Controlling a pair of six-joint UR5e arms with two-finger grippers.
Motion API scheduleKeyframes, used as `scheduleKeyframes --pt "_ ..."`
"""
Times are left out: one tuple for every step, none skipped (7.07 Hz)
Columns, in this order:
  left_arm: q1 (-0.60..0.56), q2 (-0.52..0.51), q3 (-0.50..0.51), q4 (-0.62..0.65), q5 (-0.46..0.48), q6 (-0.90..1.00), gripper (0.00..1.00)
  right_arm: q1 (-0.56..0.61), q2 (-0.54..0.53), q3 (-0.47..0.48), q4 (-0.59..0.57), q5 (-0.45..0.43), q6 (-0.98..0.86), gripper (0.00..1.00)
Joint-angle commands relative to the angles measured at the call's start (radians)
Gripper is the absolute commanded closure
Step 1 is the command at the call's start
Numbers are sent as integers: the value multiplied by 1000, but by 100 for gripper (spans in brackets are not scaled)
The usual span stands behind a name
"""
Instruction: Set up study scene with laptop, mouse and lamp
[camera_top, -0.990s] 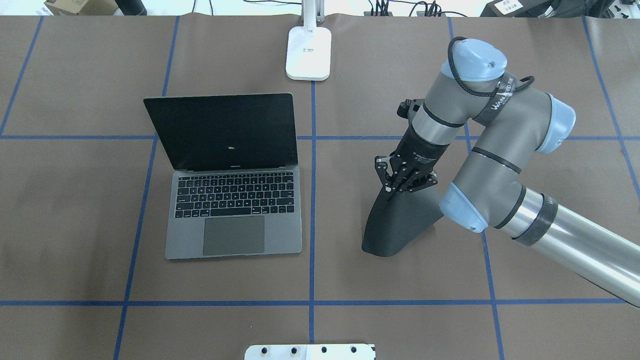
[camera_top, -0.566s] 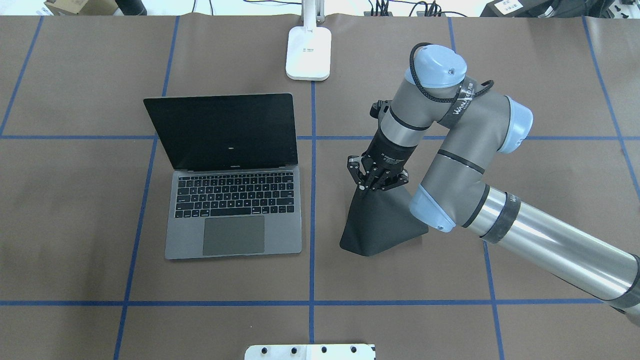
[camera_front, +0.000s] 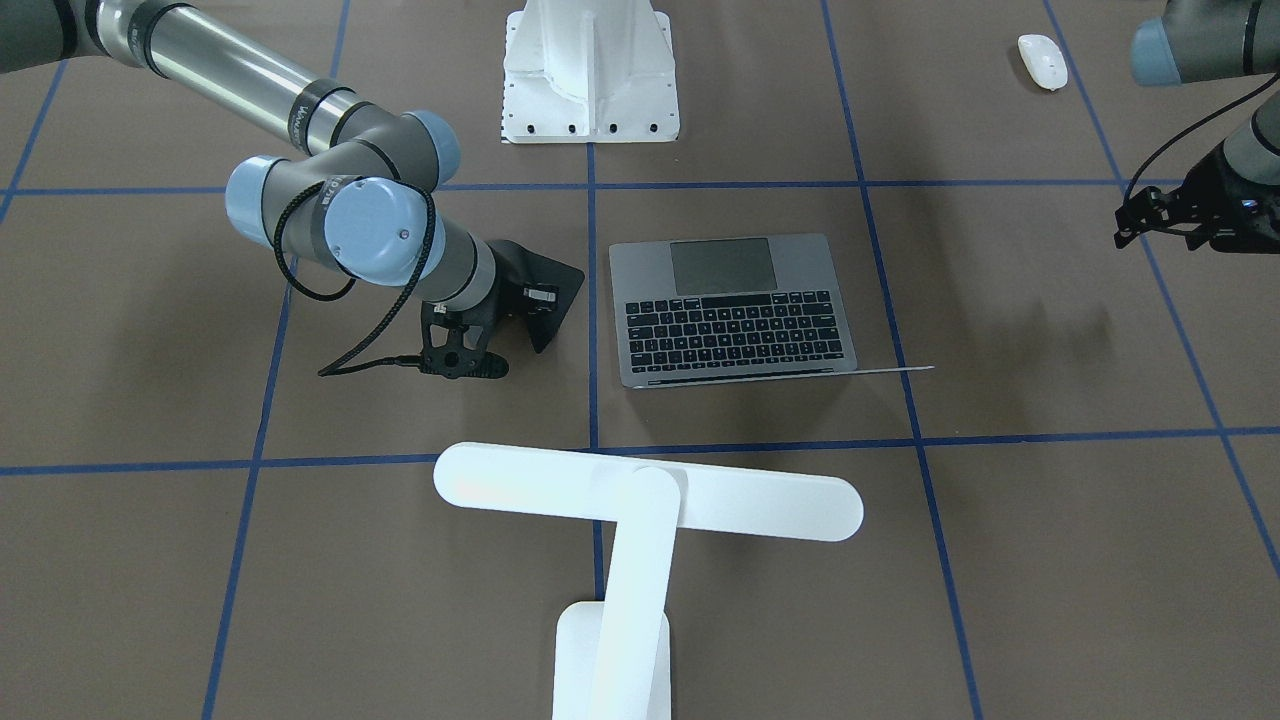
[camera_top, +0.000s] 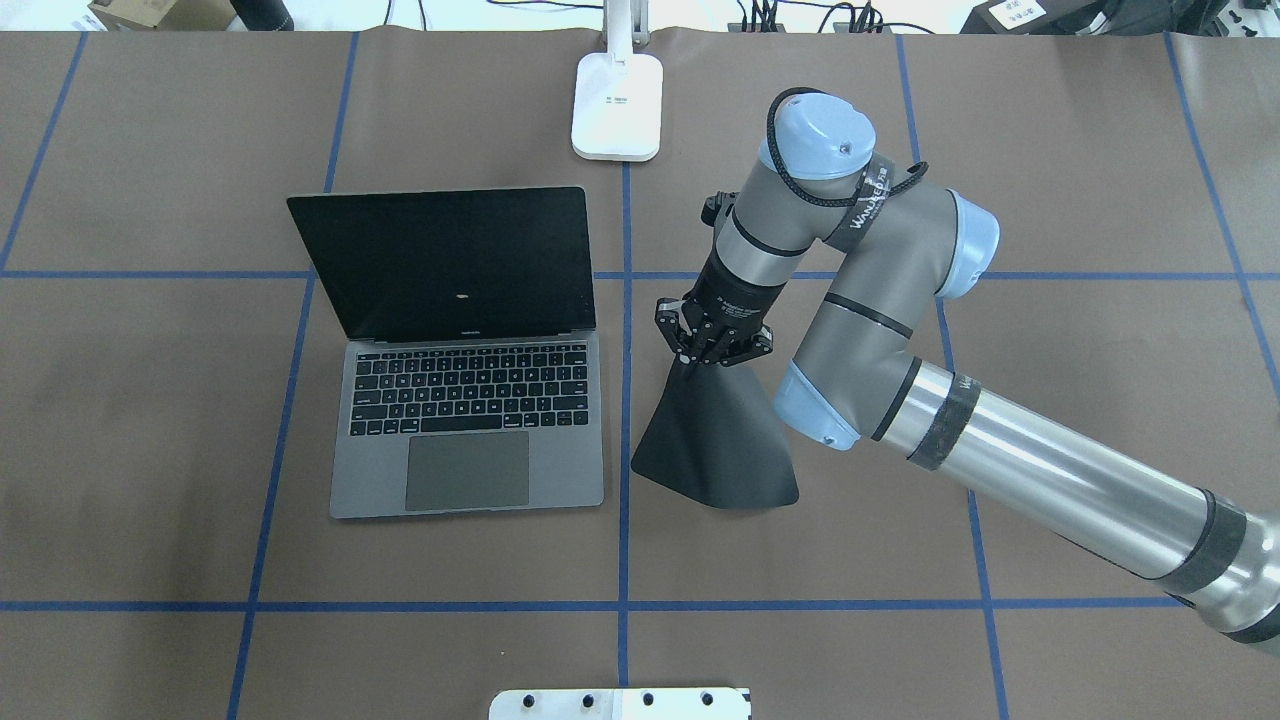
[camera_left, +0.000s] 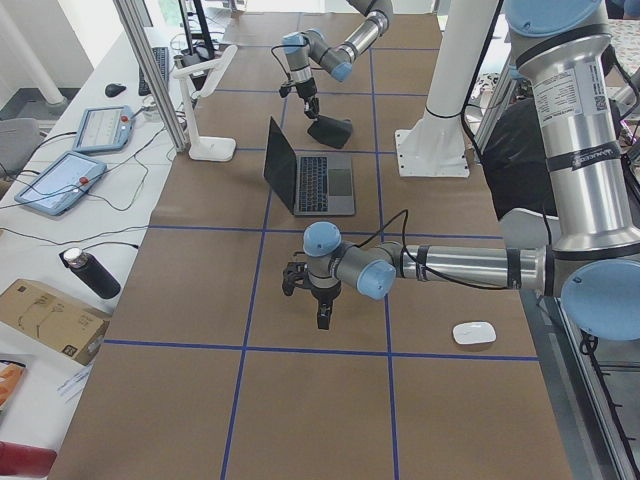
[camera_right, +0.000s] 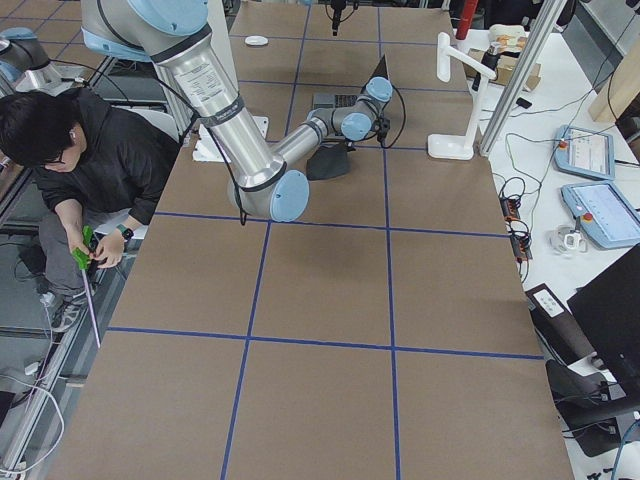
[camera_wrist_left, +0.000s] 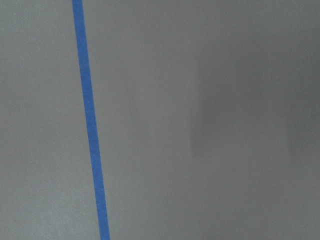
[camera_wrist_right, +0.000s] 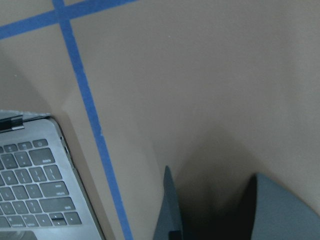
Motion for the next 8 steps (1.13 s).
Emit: scheduleKeyframes --pt "0 -4 -1 0 0 -2 0 -4 13 -47 47 -46 -2 100" --pt "0 -10 0 2 0 -3 0 -23 12 -85 117 -88 -6 100" --pt "0 -13 5 2 0 -3 0 -26 12 -99 142 -115 -9 100" --pt "0 -16 14 2 0 -3 0 -26 10 -99 142 -116 -17 100" --pt "0 -18 22 2 0 -5 0 -26 9 -98 142 -118 -88 100" --pt "1 -18 22 0 0 -5 0 -27 3 -93 142 -118 -153 100" --pt "0 -19 23 0 2 -5 0 -29 -2 -88 141 -118 -223 100" --pt "0 -21 26 0 2 -5 0 -30 -8 -85 141 -119 -291 100"
